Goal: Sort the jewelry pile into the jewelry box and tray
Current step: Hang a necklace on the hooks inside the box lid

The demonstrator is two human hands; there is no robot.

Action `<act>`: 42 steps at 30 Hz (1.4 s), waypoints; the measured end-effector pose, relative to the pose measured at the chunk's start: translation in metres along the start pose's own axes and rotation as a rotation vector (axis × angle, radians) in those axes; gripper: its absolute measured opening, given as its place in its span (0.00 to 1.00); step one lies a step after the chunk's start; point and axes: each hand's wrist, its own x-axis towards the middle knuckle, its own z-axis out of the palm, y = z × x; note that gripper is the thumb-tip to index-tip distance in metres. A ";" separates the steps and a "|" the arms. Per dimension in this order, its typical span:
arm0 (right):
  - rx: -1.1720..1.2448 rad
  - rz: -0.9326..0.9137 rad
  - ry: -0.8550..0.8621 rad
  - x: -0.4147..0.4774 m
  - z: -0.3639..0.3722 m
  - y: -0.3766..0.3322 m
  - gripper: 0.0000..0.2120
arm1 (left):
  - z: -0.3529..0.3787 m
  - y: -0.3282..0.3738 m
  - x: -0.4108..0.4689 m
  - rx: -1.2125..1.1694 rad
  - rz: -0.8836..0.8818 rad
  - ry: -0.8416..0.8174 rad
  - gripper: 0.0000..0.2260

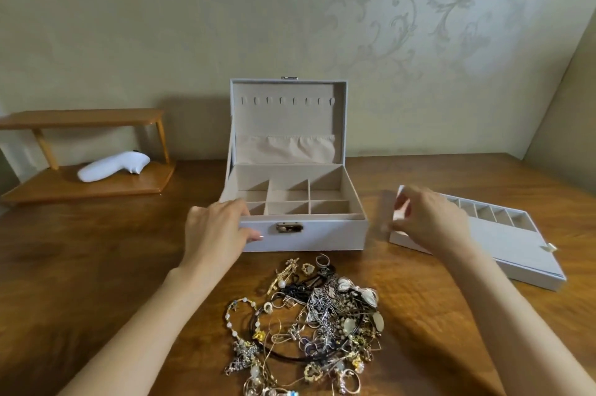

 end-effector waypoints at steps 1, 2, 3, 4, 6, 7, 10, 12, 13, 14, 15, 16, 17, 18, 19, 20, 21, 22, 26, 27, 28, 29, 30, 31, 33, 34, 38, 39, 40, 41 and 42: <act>-0.108 0.035 -0.109 0.000 -0.002 0.008 0.19 | -0.006 -0.003 0.001 0.047 -0.036 -0.043 0.14; -0.172 0.054 -0.169 0.001 0.001 0.013 0.19 | -0.012 -0.007 0.003 0.086 -0.076 -0.093 0.14; -0.191 0.058 -0.174 0.003 0.005 0.016 0.17 | -0.017 -0.012 0.004 0.120 -0.123 -0.140 0.14; -0.188 0.050 -0.146 0.003 0.008 0.017 0.15 | -0.021 -0.017 0.005 0.151 -0.175 -0.193 0.15; -0.171 0.019 -0.075 0.005 0.014 0.018 0.11 | -0.027 -0.024 0.007 0.187 -0.272 -0.277 0.16; -0.164 0.001 -0.052 0.005 0.016 0.018 0.10 | -0.029 -0.028 0.008 0.193 -0.316 -0.301 0.16; -0.166 -0.062 -0.044 0.006 0.018 0.021 0.09 | -0.037 -0.040 0.011 0.227 -0.404 -0.355 0.17; -0.145 -0.089 -0.077 0.006 0.018 0.023 0.08 | -0.035 -0.043 0.010 0.304 -0.373 -0.398 0.20; -0.117 -0.095 -0.099 0.006 0.017 0.024 0.09 | -0.031 -0.042 0.009 0.331 -0.316 -0.379 0.21; -0.075 -0.099 -0.126 0.006 0.015 0.023 0.09 | -0.026 -0.037 0.006 0.321 -0.239 -0.324 0.23; -0.021 -0.112 -0.155 0.006 0.014 0.020 0.11 | -0.020 -0.029 0.003 0.270 -0.148 -0.248 0.23; 0.031 -0.131 -0.184 0.004 0.014 0.015 0.14 | -0.015 -0.019 0.000 0.196 -0.055 -0.179 0.22; 0.060 -0.163 -0.206 0.003 0.015 0.008 0.16 | -0.010 -0.010 -0.002 0.126 0.034 -0.122 0.21; 0.065 -0.201 -0.224 0.000 0.017 -0.002 0.18 | -0.005 -0.002 -0.003 0.082 0.108 -0.068 0.21; 0.062 -0.241 -0.235 -0.003 0.021 -0.012 0.18 | 0.001 0.003 -0.003 0.055 0.160 -0.023 0.20; 0.065 -0.280 -0.242 -0.006 0.025 -0.021 0.18 | 0.005 0.004 -0.004 0.025 0.192 0.016 0.18; 0.081 -0.321 -0.247 -0.009 0.028 -0.027 0.16 | 0.008 0.004 -0.004 -0.014 0.208 0.045 0.16; 0.109 -0.350 -0.254 -0.011 0.028 -0.031 0.14 | 0.009 0.004 -0.005 -0.055 0.207 0.065 0.14; 0.141 -0.350 -0.304 -0.007 0.006 -0.014 0.23 | 0.005 0.009 -0.006 -0.137 0.129 0.080 0.10; 0.090 -0.334 -0.313 -0.006 0.000 -0.007 0.25 | 0.004 0.011 -0.005 -0.146 0.117 0.085 0.10; 0.059 -0.318 -0.330 -0.006 -0.003 -0.002 0.23 | 0.004 0.013 -0.005 -0.149 0.104 0.088 0.10; 0.055 -0.299 -0.347 -0.007 -0.003 0.000 0.20 | 0.004 0.013 -0.005 -0.148 0.094 0.089 0.10; 0.071 -0.291 -0.351 -0.008 -0.002 0.000 0.17 | 0.004 0.014 -0.005 -0.143 0.087 0.089 0.09; 0.077 -0.299 -0.345 -0.010 -0.001 -0.002 0.15 | 0.004 0.013 -0.006 -0.137 0.081 0.089 0.09; 0.026 -0.336 -0.319 -0.015 0.001 -0.009 0.11 | 0.001 0.011 -0.008 -0.126 0.065 0.088 0.10; -0.005 -0.349 -0.310 -0.016 0.000 -0.011 0.10 | -0.001 0.010 -0.009 -0.118 0.056 0.080 0.10; -0.088 -0.350 -0.318 -0.019 -0.004 -0.012 0.07 | -0.010 0.012 -0.016 -0.079 0.005 0.035 0.11; -0.107 -0.342 -0.330 -0.020 -0.005 -0.011 0.07 | -0.012 0.013 -0.018 -0.068 0.001 0.024 0.10; -0.120 -0.329 -0.347 -0.020 -0.007 -0.009 0.07 | -0.014 0.014 -0.019 -0.052 0.002 0.007 0.10; -0.128 -0.314 -0.370 -0.020 -0.010 -0.006 0.07 | -0.015 0.014 -0.020 -0.030 0.015 -0.017 0.10; -0.128 -0.298 -0.398 -0.020 -0.013 -0.003 0.07 | -0.015 0.014 -0.020 -0.008 0.033 -0.041 0.10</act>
